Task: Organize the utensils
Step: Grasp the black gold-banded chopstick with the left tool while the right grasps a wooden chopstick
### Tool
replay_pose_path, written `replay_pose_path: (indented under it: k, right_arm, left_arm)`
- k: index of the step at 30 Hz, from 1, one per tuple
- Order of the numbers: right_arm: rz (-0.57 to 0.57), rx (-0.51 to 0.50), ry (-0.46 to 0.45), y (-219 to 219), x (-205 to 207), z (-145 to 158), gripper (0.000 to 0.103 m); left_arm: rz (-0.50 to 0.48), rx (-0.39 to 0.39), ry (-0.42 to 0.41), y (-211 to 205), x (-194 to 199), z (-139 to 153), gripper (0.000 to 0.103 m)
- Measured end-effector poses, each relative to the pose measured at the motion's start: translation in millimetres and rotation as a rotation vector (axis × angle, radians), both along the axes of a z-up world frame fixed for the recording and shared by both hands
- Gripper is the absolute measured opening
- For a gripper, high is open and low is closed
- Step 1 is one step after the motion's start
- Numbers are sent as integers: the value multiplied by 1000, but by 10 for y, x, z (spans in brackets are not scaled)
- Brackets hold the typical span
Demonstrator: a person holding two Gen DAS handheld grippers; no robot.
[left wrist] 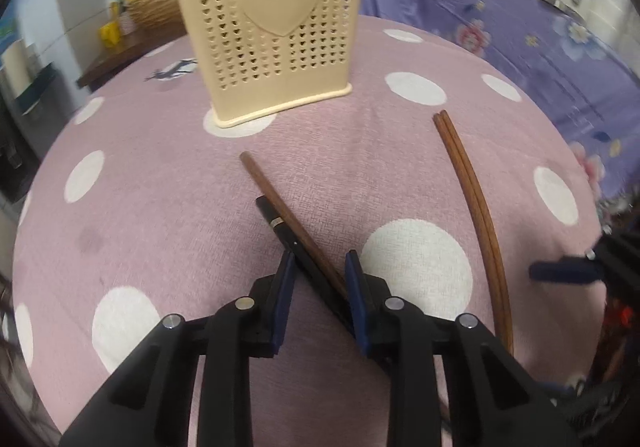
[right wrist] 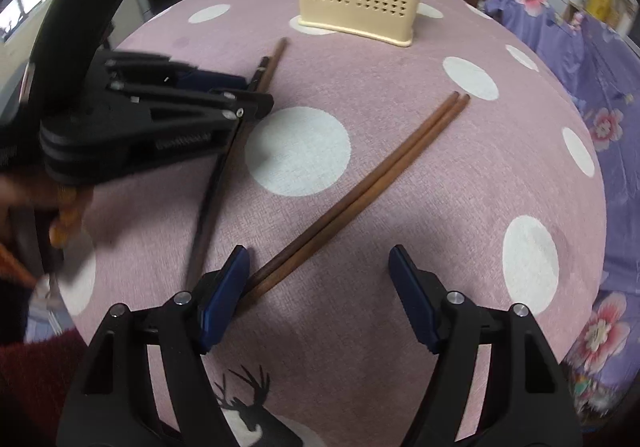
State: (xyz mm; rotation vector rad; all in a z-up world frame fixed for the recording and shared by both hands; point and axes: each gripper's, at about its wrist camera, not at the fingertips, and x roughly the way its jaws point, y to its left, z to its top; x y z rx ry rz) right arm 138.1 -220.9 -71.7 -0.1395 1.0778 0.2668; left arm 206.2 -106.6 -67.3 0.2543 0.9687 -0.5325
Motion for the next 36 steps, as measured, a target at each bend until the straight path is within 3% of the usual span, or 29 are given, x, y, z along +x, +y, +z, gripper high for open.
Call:
replay_pose_path:
  k: [4, 7, 10, 14, 19, 23, 28, 36]
  right_arm:
    - [104, -13, 25, -52, 55, 11, 68]
    - [157, -52, 41, -83, 73, 33, 67]
    - [126, -79, 49, -218, 86, 45, 67]
    - [26, -12, 7, -414, 95, 132, 67]
    - [-248, 99, -115, -645, 222, 205, 67]
    - [-355, 79, -156, -632, 363, 124, 63]
    - [-399, 48, -153, -618, 484, -22, 58]
    - [-434, 110, -151, -740, 374, -18, 57]
  left_arm:
    - [-76, -35, 80, 98, 122, 23, 23]
    - [-71, -51, 87, 130, 111, 16, 23]
    - [-40, -46, 60, 170, 76, 21, 23]
    - [52, -94, 20, 266, 17, 95, 23]
    - [264, -148, -24, 456, -31, 145, 23]
    - [267, -148, -20, 383, -74, 114, 23]
    - [262, -148, -9, 307, -57, 59, 23]
    - [282, -149, 2, 350, -87, -3, 23]
